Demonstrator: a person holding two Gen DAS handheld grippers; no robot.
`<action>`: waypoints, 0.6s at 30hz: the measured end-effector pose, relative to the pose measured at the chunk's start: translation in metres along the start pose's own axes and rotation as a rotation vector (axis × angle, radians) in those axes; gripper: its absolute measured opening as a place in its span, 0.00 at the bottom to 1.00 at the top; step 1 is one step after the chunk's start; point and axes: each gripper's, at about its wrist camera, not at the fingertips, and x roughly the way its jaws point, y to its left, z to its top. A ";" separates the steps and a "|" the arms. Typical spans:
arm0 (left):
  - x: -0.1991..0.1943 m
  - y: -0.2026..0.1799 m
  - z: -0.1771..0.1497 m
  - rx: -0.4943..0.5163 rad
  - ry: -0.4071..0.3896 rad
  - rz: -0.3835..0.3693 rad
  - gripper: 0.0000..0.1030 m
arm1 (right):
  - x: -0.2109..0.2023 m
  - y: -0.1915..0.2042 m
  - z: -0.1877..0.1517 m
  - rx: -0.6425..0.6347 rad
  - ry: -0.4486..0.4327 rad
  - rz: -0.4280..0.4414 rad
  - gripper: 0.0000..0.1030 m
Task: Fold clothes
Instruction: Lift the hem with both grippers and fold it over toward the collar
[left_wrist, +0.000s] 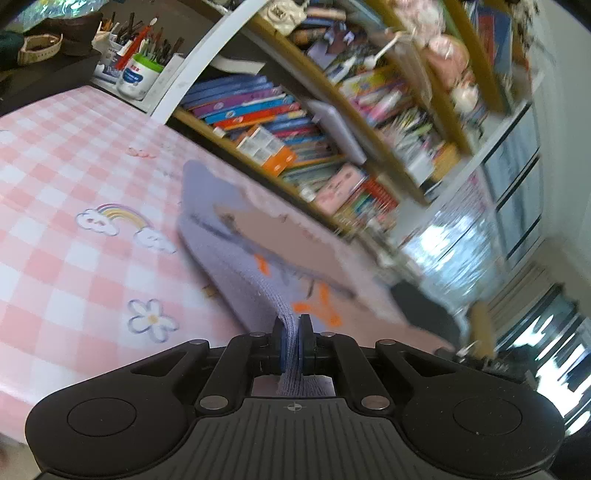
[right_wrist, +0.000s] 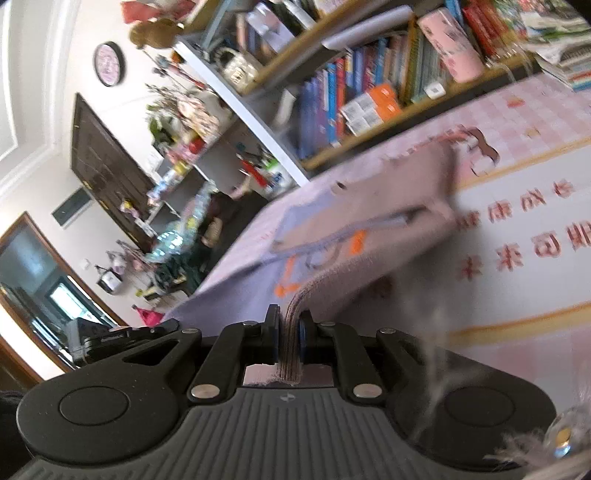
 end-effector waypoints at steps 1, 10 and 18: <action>0.001 0.001 0.003 -0.025 -0.016 -0.028 0.04 | 0.000 0.001 0.005 0.003 -0.014 0.008 0.09; 0.040 0.003 0.070 -0.121 -0.171 -0.127 0.05 | 0.011 -0.017 0.075 0.073 -0.208 -0.020 0.09; 0.112 0.030 0.116 -0.130 -0.164 0.030 0.06 | 0.077 -0.051 0.127 0.147 -0.236 -0.133 0.09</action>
